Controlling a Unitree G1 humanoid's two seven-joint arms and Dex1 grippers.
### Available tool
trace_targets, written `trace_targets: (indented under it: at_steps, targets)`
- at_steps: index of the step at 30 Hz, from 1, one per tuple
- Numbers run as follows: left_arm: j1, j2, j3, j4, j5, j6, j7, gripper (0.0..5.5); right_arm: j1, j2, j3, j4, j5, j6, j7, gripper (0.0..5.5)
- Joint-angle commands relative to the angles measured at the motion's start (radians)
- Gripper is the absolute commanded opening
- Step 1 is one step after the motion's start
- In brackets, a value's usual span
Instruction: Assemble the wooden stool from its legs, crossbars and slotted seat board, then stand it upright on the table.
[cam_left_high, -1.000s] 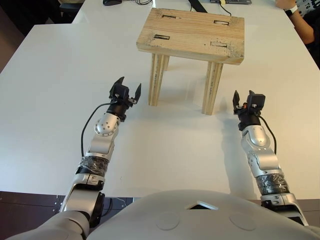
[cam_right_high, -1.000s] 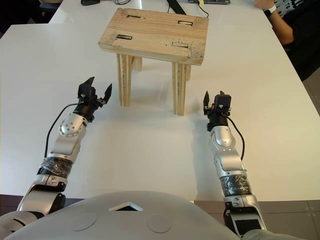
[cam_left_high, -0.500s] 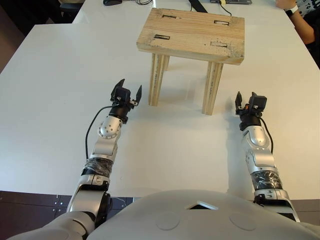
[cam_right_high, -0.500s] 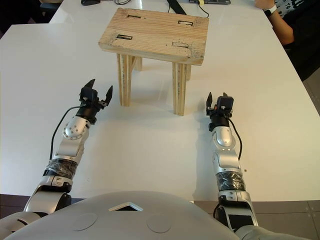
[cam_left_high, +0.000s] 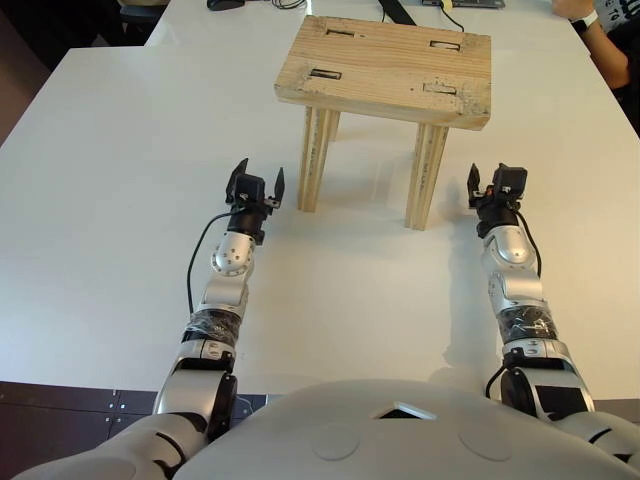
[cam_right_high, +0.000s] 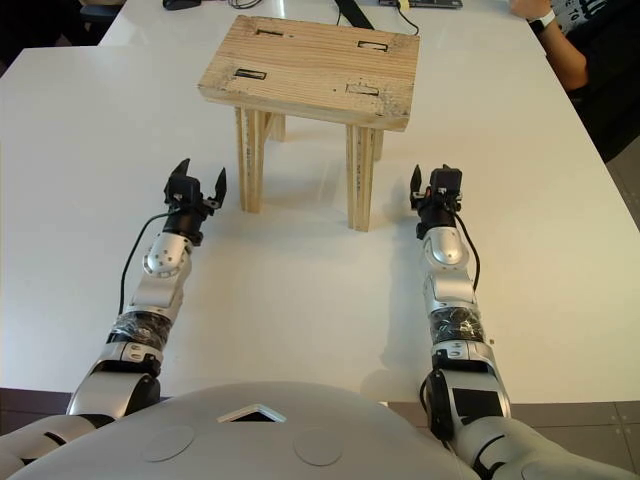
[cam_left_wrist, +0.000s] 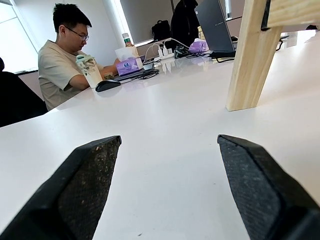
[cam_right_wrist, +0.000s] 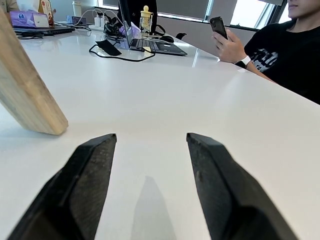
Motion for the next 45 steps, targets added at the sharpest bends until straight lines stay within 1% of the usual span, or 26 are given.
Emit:
trace_targets:
  at_steps: [1, 8, 27, 31, 45]
  targets:
    - [0.002, -0.019, -0.004, 0.009, 0.026, -0.025, 0.022, 3.57, -0.035, -0.012, -0.017, 0.030, -0.014, 0.002, 0.013, 2.56]
    - [0.010, -0.037, -0.001, 0.014, 0.041, -0.046, 0.043, 3.57, -0.056, -0.050, -0.033, 0.051, -0.025, 0.010, 0.042, 2.56]
    - [0.016, -0.065, -0.004, 0.020, 0.058, -0.054, 0.074, 3.57, -0.075, -0.065, -0.048, 0.089, -0.062, -0.004, 0.050, 2.56]
    - [0.024, -0.062, -0.019, 0.009, 0.074, -0.054, 0.072, 3.57, -0.073, -0.067, -0.050, 0.099, -0.071, -0.012, 0.043, 2.56]
    - [0.021, -0.055, -0.013, 0.016, 0.079, -0.051, 0.079, 3.57, -0.075, -0.065, -0.047, 0.115, -0.093, -0.025, 0.041, 2.56]
